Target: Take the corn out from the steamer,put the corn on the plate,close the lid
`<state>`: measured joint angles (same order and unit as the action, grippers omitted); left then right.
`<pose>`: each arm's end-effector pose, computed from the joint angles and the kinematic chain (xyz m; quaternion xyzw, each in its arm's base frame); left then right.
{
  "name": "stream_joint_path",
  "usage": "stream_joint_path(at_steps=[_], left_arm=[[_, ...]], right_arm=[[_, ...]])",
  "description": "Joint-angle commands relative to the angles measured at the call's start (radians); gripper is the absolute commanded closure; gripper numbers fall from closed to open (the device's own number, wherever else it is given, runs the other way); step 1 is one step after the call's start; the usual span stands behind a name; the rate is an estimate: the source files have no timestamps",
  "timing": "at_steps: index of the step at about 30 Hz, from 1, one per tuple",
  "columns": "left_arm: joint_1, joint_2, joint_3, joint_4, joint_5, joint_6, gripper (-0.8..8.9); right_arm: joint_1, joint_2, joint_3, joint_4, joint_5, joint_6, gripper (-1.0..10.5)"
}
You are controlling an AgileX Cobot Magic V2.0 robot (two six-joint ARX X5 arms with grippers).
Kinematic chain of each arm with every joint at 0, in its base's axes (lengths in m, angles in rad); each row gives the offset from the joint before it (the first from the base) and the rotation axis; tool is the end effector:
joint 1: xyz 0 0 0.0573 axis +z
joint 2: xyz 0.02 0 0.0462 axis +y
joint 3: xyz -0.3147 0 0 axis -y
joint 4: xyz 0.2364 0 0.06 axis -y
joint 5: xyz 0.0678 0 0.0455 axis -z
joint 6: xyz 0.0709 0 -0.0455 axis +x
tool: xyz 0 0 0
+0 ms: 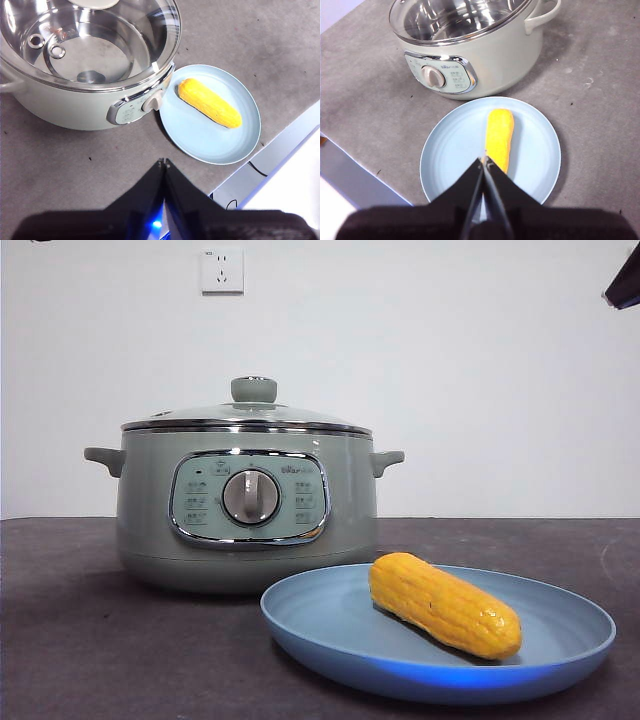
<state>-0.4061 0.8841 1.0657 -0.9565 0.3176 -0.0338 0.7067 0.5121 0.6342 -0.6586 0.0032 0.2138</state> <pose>0.1187 -0.0751 0.3540 0.0021 0.3829 -0.3213 0.8661 0.0703 0.0597 0.2752 0.0050 0.2826 0.3038 0.9099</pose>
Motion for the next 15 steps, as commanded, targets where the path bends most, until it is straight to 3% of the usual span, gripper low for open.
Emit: stream_joint_path(at_steps=[1, 8, 11, 15], left_arm=[[0.000, 0.000, -0.003, 0.011, -0.023, 0.034, 8.21], [0.002, 0.000, -0.003, 0.020, -0.159, 0.038, 8.17], [0.003, 0.000, -0.003, 0.020, -0.160, 0.035, 8.17], [0.032, -0.045, -0.005, 0.095, -0.211, 0.183, 8.17]], right_arm=[[0.001, -0.002, -0.005, 0.003, 0.003, -0.002, 9.5], [0.001, -0.002, -0.005, 0.002, 0.003, -0.002, 9.5], [0.001, -0.002, -0.005, 0.002, 0.003, -0.002, 9.5], [0.001, -0.002, -0.005, 0.001, 0.003, -0.002, 9.5]])
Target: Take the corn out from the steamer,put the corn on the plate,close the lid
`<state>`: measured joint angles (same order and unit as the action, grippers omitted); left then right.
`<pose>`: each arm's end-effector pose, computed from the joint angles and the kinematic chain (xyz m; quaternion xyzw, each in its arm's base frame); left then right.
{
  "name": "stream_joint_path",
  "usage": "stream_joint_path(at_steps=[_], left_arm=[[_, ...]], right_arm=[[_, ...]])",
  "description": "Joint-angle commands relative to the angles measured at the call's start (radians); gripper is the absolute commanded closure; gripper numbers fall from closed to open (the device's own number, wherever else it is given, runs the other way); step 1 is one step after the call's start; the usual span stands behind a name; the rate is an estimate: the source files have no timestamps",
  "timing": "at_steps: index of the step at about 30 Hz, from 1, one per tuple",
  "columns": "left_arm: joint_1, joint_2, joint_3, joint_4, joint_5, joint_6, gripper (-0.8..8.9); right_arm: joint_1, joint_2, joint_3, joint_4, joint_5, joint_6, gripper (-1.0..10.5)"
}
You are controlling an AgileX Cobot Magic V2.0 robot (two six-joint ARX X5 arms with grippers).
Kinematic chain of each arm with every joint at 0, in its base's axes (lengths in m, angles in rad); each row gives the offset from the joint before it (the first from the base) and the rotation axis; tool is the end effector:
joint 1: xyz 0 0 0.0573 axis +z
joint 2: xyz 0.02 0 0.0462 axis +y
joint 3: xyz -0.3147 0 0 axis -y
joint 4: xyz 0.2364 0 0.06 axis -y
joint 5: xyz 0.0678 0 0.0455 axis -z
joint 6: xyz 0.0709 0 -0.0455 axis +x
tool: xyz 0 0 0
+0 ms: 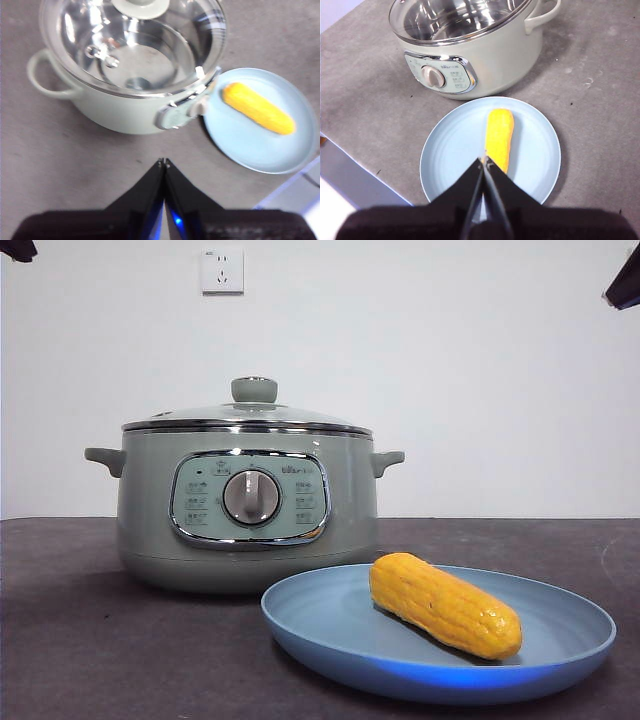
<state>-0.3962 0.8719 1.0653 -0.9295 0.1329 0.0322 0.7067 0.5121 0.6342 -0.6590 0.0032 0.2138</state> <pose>0.1258 -0.0628 0.3560 0.0617 0.3527 -0.2497 0.8997 0.0703 0.0597 0.2751 0.0049 0.2827 0.3038 0.9098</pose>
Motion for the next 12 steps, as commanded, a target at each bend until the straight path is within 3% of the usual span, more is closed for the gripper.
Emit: stream_joint_path(at_steps=[1, 7, 12], left_arm=[[0.041, -0.050, -0.005, 0.116, -0.027, 0.145, 8.17], [0.220, -0.206, -0.041, 0.418, -0.021, 0.209, 8.17], [0.335, -0.347, -0.226, 0.645, -0.022, 0.234, 8.17]], right_arm=[[0.001, -0.002, -0.005, 0.000, 0.003, -0.002, 9.5], [0.001, -0.002, -0.005, -0.002, 0.003, -0.002, 9.5], [0.001, -0.002, -0.005, -0.002, 0.003, -0.002, 9.5]])
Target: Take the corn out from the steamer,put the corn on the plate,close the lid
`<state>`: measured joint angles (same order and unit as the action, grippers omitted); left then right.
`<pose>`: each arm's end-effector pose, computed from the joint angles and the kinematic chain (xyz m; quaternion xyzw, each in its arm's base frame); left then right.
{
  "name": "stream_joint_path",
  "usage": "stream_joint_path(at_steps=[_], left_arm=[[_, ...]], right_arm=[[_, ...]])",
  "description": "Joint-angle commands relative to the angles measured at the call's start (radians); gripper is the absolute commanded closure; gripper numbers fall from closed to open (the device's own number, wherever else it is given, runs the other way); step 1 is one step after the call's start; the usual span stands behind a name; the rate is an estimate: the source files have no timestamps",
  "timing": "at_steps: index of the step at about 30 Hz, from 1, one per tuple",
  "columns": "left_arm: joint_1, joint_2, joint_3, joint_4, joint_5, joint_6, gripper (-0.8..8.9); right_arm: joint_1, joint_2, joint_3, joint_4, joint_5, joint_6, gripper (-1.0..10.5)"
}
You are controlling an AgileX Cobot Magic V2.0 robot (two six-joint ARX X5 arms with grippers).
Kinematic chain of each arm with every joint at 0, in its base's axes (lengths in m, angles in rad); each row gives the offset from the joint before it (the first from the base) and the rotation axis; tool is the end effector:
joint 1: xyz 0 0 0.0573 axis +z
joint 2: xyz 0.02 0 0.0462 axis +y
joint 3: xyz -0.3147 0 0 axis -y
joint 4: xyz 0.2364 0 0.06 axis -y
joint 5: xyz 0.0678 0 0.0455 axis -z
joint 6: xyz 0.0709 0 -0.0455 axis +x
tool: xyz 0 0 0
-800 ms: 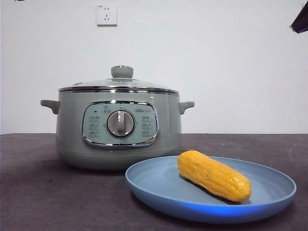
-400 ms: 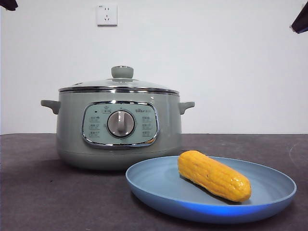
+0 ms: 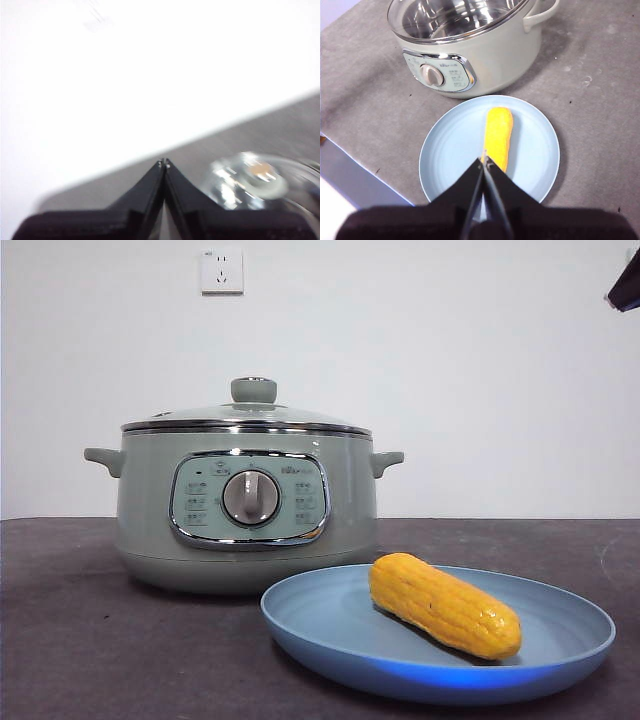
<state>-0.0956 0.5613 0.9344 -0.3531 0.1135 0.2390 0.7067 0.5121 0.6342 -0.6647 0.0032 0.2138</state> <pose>0.0889 -0.0166 0.4158 0.1186 -0.0224 -0.1024 0.9874 0.0699 0.0594 0.2744 0.0039 0.2853 0.3032 0.9092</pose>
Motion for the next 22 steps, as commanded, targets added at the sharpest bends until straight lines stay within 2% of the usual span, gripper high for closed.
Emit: stream_joint_path(at_steps=[1, 7, 12, 17, 22], left_arm=[[0.050, -0.068, -0.153, 0.114, -0.003, 0.026, 8.17], [0.090, -0.225, -0.462, 0.280, -0.002, 0.016, 8.17], [0.091, -0.327, -0.627, 0.285, -0.007, -0.010, 8.17], [0.091, -0.400, -0.739, 0.285, -0.008, -0.013, 8.17], [0.092, -0.483, -0.844, 0.282, -0.008, -0.051, 8.17]], right_arm=[[0.001, -0.002, -0.005, 0.003, 0.003, -0.002, 9.5], [0.001, -0.002, -0.005, 0.003, 0.003, -0.002, 9.5], [0.001, -0.002, -0.005, 0.003, 0.003, -0.002, 9.5], [0.001, -0.002, -0.005, 0.003, 0.003, -0.002, 9.5], [0.001, -0.002, -0.005, 0.003, 0.003, -0.002, 9.5]])
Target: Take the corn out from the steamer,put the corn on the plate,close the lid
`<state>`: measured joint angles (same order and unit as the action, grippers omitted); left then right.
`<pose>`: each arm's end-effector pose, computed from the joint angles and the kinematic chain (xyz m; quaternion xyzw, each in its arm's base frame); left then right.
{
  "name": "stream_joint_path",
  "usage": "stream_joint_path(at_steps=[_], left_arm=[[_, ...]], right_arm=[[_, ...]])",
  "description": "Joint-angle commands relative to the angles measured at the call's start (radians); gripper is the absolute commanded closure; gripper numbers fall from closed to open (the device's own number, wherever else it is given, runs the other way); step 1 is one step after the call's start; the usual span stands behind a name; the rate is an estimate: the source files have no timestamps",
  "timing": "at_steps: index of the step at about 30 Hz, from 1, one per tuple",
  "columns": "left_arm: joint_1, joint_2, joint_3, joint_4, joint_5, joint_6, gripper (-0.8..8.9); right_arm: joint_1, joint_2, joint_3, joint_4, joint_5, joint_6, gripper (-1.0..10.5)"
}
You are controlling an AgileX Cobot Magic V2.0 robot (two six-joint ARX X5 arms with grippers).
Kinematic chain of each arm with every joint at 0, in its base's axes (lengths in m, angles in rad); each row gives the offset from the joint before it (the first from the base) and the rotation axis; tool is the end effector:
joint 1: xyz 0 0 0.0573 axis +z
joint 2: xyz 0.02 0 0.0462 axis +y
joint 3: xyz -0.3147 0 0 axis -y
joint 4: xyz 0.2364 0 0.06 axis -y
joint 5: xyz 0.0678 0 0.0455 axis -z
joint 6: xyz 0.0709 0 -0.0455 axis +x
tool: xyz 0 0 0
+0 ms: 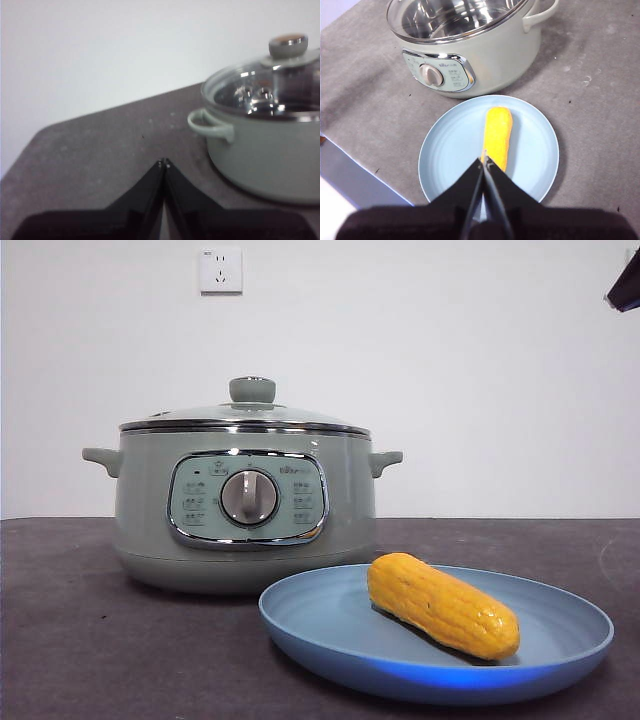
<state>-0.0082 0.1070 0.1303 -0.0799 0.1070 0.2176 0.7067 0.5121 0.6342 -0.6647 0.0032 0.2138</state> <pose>0.0800 -0.0082 0.1948 0.1070 0.0218 -0.0603 0.9922 0.0699 0.0594 0.2744 0.0039 0.2853 0.3032 0.9092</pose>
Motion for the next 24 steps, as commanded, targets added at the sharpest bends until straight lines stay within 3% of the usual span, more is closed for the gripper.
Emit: stream_joint_path(at_steps=[1, 13, 24], left_arm=[[0.004, -0.047, -0.061, 0.007, -0.002, -0.043, 8.17], [0.003, -0.105, -0.127, -0.094, 0.008, -0.175, 8.17], [0.003, -0.105, -0.127, -0.094, -0.002, -0.173, 8.17]], right_arm=[[0.001, -0.002, -0.005, 0.003, 0.003, -0.002, 9.5], [0.001, -0.002, -0.005, 0.002, 0.002, -0.002, 9.5], [0.001, -0.002, -0.005, 0.002, 0.003, -0.002, 9.5]])
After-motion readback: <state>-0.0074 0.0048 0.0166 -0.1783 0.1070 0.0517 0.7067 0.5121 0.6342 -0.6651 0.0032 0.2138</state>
